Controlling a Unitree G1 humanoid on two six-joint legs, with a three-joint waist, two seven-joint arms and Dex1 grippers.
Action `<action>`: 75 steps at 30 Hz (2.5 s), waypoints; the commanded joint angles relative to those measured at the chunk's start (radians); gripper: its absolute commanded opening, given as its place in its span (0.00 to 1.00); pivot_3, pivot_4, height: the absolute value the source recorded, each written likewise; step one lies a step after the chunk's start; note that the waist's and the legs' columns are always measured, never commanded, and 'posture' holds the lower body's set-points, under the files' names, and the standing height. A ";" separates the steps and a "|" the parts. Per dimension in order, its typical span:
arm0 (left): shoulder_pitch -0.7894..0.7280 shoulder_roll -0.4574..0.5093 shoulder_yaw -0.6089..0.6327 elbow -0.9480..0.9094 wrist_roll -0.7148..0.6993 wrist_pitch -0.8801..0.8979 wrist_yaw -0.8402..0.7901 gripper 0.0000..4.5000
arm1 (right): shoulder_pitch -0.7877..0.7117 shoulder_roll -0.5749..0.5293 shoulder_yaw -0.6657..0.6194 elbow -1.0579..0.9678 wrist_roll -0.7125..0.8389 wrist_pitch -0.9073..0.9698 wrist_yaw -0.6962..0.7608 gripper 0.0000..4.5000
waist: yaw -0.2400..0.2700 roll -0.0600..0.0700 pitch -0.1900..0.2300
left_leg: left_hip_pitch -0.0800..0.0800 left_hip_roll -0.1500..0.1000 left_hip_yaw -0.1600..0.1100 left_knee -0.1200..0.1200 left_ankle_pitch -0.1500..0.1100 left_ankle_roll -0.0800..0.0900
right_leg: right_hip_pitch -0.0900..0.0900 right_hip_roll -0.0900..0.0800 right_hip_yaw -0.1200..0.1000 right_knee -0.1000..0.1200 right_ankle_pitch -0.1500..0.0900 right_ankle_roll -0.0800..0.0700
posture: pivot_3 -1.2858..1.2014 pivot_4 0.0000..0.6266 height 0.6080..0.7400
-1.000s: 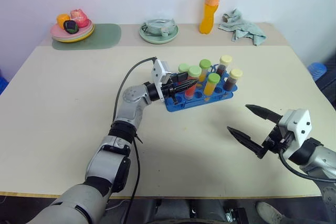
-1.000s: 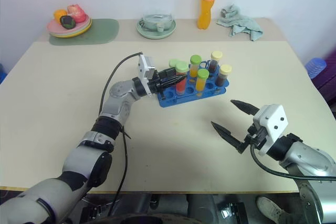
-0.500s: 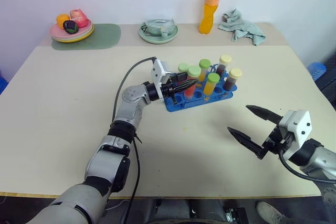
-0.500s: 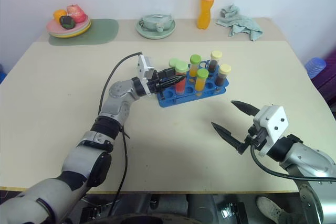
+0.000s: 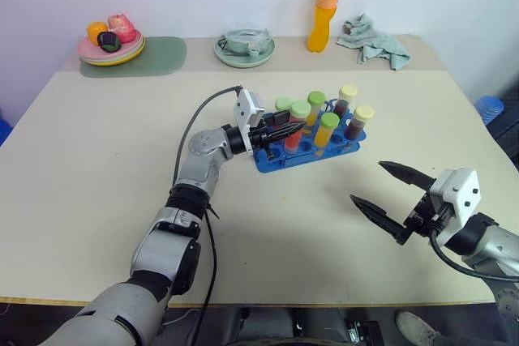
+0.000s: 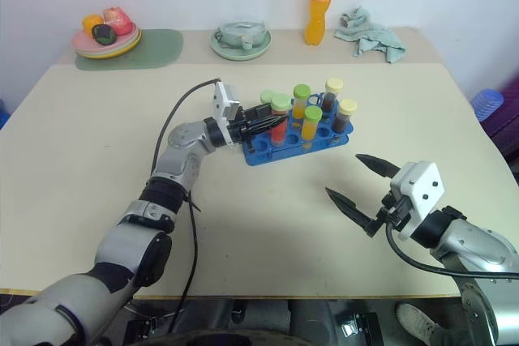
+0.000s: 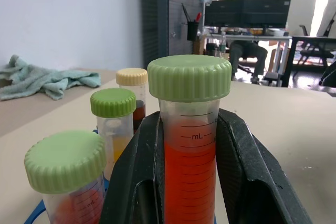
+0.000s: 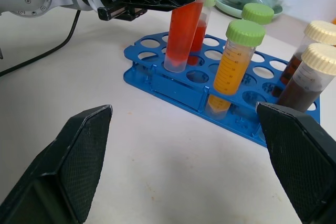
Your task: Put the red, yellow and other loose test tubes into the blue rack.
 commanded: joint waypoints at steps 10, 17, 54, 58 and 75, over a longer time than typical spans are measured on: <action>0.013 0.016 -0.009 0.019 0.027 0.056 -0.003 0.16 | -0.015 0.010 0.009 -0.007 -0.011 -0.032 -0.006 1.00 | 0.000 0.000 0.000 | 0.000 0.000 0.000 0.000 0.000 0.000 | 0.000 0.000 0.000 0.000 0.000 0.000 | 0.52 0.24 0.99; 0.012 0.001 -0.035 0.012 0.032 0.054 -0.037 0.16 | -0.016 0.021 0.021 -0.021 -0.020 -0.031 -0.023 1.00 | 0.000 0.000 0.000 | 0.000 0.000 0.000 0.000 0.000 0.000 | 0.000 0.000 0.000 0.000 0.000 0.000 | 0.52 0.24 0.99; 0.028 0.011 -0.024 0.028 0.052 0.065 -0.018 0.16 | -0.028 0.015 0.015 -0.023 -0.014 -0.013 -0.019 1.00 | 0.000 0.000 0.000 | 0.003 0.000 0.000 0.000 -0.001 0.001 | 0.003 0.000 0.000 -0.001 0.000 0.000 | 0.52 0.24 0.99; 0.023 0.010 -0.018 0.037 0.050 0.067 -0.005 0.16 | -0.024 0.017 0.013 -0.018 -0.016 -0.019 -0.013 1.00 | 0.000 0.000 -0.001 | 0.003 0.000 0.000 0.000 -0.001 0.001 | 0.003 0.000 0.000 -0.001 0.000 0.000 | 0.52 0.24 0.99; 0.003 0.016 -0.010 0.055 0.050 0.064 0.020 0.16 | 0.051 0.017 -0.033 -0.035 -0.002 -0.013 -0.006 1.00 | 0.000 0.000 -0.001 | 0.005 0.000 0.000 0.000 -0.001 0.001 | 0.005 0.000 0.000 -0.001 0.000 0.000 | 0.52 0.24 0.99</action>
